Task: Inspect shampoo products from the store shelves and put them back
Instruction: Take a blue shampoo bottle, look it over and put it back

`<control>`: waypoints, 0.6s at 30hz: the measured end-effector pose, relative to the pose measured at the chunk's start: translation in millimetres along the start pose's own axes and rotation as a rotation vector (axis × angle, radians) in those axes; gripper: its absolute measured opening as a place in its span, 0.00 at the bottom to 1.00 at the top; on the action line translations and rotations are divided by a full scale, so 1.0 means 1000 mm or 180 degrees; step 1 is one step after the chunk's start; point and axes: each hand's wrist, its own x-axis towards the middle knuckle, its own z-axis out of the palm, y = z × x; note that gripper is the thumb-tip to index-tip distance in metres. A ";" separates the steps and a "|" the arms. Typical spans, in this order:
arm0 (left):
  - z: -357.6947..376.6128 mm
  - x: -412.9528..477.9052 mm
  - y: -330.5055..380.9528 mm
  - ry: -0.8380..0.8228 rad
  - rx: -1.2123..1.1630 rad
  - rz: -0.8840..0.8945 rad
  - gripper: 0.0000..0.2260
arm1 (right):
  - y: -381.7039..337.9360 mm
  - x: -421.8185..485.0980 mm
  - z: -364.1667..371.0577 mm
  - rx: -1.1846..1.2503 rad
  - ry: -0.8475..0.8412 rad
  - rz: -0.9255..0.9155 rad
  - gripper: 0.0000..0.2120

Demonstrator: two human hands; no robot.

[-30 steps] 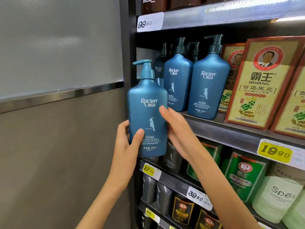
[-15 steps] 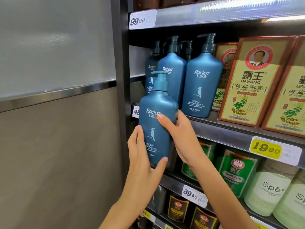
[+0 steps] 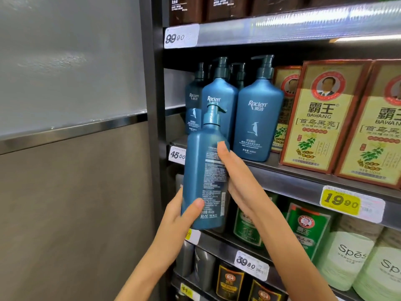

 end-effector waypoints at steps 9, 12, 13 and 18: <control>-0.020 0.002 -0.003 0.0255 0.0384 -0.0015 0.17 | 0.005 0.006 0.001 0.0697 -0.0037 -0.0098 0.21; -0.013 -0.001 0.000 0.0709 0.1716 0.0224 0.28 | 0.004 0.008 0.010 0.0082 0.0485 -0.0215 0.15; -0.006 -0.002 -0.001 0.0732 0.2275 0.0207 0.36 | 0.004 0.008 0.014 -0.0102 0.0593 -0.0200 0.14; 0.016 0.002 -0.009 0.1287 0.2262 -0.0040 0.49 | 0.013 0.003 0.029 -0.0459 0.0594 -0.0054 0.14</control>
